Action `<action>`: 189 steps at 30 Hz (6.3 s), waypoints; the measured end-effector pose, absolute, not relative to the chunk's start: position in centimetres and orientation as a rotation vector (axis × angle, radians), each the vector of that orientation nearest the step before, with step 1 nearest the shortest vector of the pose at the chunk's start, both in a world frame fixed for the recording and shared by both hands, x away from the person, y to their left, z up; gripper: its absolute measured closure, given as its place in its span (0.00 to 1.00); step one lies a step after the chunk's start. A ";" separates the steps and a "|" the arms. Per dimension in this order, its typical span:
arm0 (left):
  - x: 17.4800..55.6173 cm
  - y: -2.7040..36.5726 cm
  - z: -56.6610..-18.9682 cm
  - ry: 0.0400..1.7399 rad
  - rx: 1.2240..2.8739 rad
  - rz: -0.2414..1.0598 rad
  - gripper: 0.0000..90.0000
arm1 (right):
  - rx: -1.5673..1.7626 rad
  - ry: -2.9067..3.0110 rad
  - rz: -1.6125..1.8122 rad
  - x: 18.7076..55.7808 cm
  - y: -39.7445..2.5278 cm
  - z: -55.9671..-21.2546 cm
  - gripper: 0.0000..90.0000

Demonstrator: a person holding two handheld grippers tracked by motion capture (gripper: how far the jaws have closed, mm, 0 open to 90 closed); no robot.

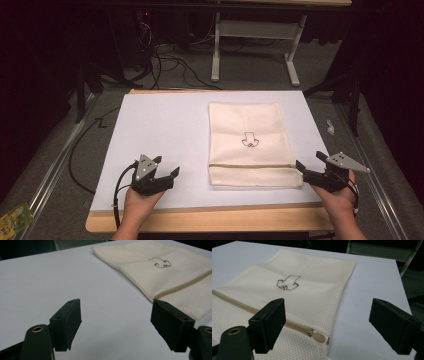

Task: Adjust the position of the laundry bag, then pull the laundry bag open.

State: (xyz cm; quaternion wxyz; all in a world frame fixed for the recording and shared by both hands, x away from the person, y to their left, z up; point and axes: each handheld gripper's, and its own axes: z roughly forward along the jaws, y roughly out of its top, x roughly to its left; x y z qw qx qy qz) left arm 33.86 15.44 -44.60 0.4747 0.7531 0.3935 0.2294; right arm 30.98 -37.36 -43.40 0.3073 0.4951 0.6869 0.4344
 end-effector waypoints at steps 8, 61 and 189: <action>34.1 15.2 -44.6 0.977 1.851 0.570 0.19 | 1.312 1.815 1.135 30.9 -37.5 -43.5 0.13; 42.2 6.9 -47.8 1.175 2.019 0.492 0.97 | 1.307 1.894 1.120 31.0 -36.4 -44.4 0.17; 33.0 9.0 -45.4 0.825 1.981 0.344 0.51 | 1.389 2.277 1.049 34.1 -29.1 -47.4 0.94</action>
